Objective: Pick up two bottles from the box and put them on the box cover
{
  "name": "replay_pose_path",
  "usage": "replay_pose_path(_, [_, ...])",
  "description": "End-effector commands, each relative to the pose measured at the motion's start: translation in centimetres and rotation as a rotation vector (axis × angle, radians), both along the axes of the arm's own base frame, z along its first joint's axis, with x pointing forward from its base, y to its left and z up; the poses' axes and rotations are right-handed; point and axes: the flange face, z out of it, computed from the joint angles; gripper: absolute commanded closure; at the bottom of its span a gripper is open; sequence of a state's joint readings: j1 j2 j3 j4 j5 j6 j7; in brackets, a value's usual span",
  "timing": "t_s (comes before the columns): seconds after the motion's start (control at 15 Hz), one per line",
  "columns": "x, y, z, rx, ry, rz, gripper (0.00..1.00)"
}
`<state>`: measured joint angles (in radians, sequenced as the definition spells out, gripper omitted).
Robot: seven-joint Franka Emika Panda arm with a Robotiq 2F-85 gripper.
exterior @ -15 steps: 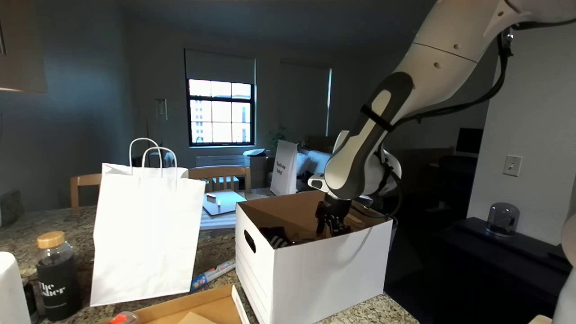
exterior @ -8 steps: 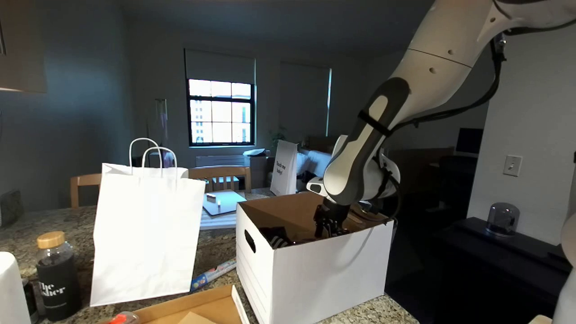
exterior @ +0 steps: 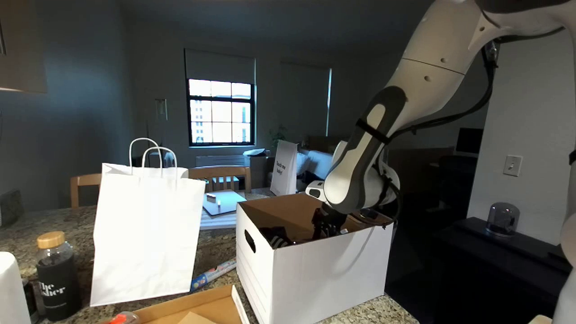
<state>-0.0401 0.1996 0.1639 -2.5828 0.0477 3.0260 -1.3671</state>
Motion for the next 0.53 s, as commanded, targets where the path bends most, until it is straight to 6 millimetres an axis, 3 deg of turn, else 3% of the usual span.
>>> replay_pose_path(0.0, [-0.92, -0.18, -1.00, -0.007, -0.024, 0.015, 0.03])
replay_pose_path(0.07, [-0.93, -0.15, -1.10, -0.009, -0.026, 0.023, 0.27])
replay_pose_path(0.2, [-0.92, -0.22, -1.20, -0.013, -0.031, 0.034, 0.32])
replay_pose_path(0.47, [-0.83, -0.68, -1.26, -0.022, -0.034, 0.042, 0.54])
